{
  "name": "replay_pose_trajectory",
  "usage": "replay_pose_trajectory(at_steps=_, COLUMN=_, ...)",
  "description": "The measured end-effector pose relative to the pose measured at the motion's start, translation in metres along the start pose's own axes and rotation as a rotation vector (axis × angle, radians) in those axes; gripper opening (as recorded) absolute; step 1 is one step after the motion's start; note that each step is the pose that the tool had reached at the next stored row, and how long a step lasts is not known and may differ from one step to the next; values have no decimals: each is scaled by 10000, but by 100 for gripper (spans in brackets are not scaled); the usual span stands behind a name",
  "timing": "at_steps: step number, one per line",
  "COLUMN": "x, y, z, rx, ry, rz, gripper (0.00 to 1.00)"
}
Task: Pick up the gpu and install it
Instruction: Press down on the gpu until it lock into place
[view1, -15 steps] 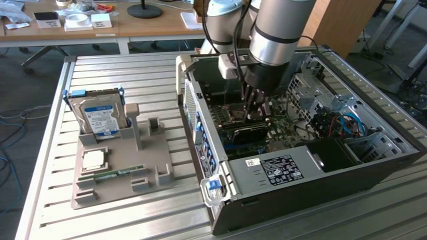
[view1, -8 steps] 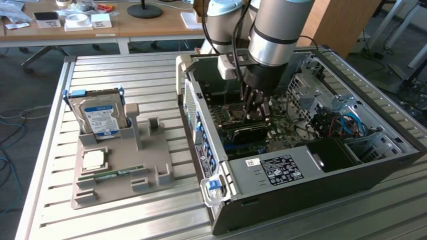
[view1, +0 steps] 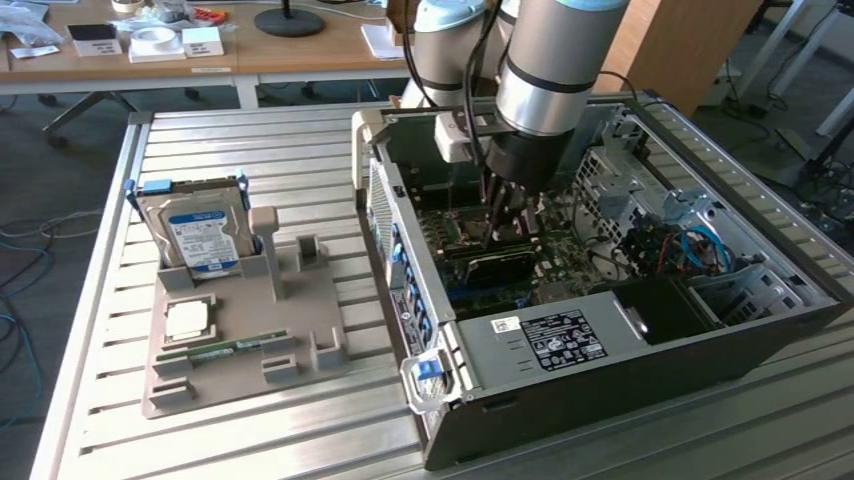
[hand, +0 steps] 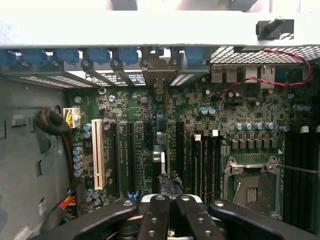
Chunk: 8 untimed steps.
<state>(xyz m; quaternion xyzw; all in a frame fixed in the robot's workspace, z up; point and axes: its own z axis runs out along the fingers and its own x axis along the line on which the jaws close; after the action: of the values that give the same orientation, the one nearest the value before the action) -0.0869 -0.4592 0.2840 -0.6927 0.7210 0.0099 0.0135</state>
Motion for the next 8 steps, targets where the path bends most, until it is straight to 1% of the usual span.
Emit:
replay_pose_trajectory(at_steps=5, x=-13, y=1, z=2, rx=1, ry=-1, rz=0, gripper=11)
replay_pose_trajectory(at_steps=8, x=-12, y=1, z=21, rx=0, ry=-1, rz=0, gripper=11)
